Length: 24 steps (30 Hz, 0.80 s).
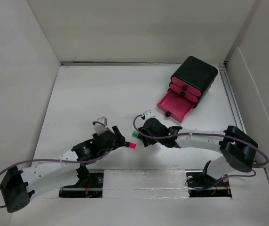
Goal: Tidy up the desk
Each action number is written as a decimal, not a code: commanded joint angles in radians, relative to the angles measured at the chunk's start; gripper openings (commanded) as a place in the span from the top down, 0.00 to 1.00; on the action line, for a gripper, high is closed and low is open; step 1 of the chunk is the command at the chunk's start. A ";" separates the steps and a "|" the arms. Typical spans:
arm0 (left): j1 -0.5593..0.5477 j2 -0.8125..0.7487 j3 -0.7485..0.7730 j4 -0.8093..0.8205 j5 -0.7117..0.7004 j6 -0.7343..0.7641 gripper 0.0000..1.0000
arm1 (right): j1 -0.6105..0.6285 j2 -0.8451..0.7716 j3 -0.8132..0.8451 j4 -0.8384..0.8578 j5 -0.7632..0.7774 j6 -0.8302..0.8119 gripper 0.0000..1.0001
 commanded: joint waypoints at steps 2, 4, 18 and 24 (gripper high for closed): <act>-0.003 -0.087 0.012 -0.045 -0.078 -0.053 0.27 | 0.004 0.097 0.088 0.040 -0.065 -0.060 0.31; -0.003 -0.146 0.020 -0.053 -0.113 -0.059 0.27 | 0.004 0.131 0.107 0.058 -0.059 -0.068 0.32; -0.003 -0.227 -0.002 -0.048 -0.129 -0.054 0.27 | 0.004 0.171 0.029 0.105 -0.043 0.000 0.96; -0.003 -0.082 0.024 0.019 -0.071 0.003 0.26 | -0.060 -0.061 0.038 0.046 0.021 0.009 0.97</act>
